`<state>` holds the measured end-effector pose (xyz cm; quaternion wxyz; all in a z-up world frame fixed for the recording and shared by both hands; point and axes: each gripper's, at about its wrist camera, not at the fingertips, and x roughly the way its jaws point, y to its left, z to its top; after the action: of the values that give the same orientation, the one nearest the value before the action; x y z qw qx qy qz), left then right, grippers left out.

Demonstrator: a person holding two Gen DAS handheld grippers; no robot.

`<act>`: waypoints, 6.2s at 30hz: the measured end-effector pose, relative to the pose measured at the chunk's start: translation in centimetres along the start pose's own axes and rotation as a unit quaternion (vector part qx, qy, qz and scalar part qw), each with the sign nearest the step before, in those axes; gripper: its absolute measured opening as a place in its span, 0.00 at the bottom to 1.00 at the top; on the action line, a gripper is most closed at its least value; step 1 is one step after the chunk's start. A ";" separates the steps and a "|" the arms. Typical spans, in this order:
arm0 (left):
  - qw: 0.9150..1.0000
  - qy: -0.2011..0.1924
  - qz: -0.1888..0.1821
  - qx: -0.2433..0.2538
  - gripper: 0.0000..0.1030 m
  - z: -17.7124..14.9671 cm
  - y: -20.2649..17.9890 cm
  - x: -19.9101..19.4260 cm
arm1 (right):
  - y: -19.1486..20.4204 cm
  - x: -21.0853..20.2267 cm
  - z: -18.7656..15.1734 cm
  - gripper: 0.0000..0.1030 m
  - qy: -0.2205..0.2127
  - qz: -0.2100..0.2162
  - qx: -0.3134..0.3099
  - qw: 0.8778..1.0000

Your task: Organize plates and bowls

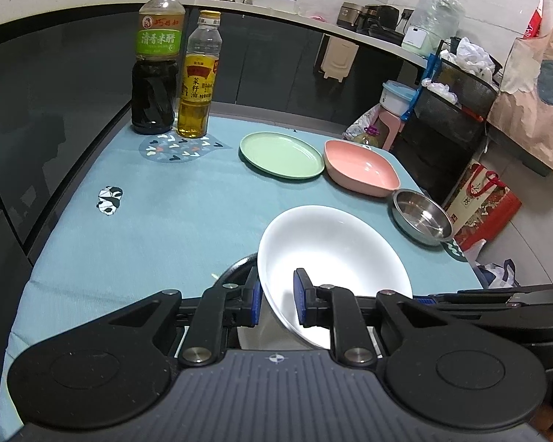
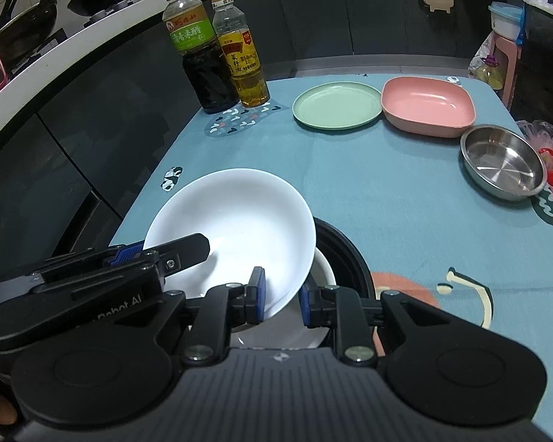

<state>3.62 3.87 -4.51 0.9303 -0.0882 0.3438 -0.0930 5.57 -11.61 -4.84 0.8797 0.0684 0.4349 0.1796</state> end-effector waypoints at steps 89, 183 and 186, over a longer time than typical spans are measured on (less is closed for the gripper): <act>0.999 0.001 0.051 -0.004 0.26 5.2 2.4 5.9 | -4.5 3.8 5.1 0.21 0.000 -0.001 0.044 0.999; 0.995 0.001 0.027 -0.100 0.27 5.7 11.1 10.1 | 0.9 11.8 9.4 0.21 0.036 -0.001 -0.019 0.999; 0.994 0.000 0.026 -0.102 0.28 5.4 11.4 9.8 | 1.5 11.7 9.1 0.21 0.038 -0.002 -0.024 0.999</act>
<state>15.77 13.14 -9.15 0.9185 -0.1734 0.3537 -0.0334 18.90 -5.51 -7.54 0.8642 0.0398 0.4640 0.1902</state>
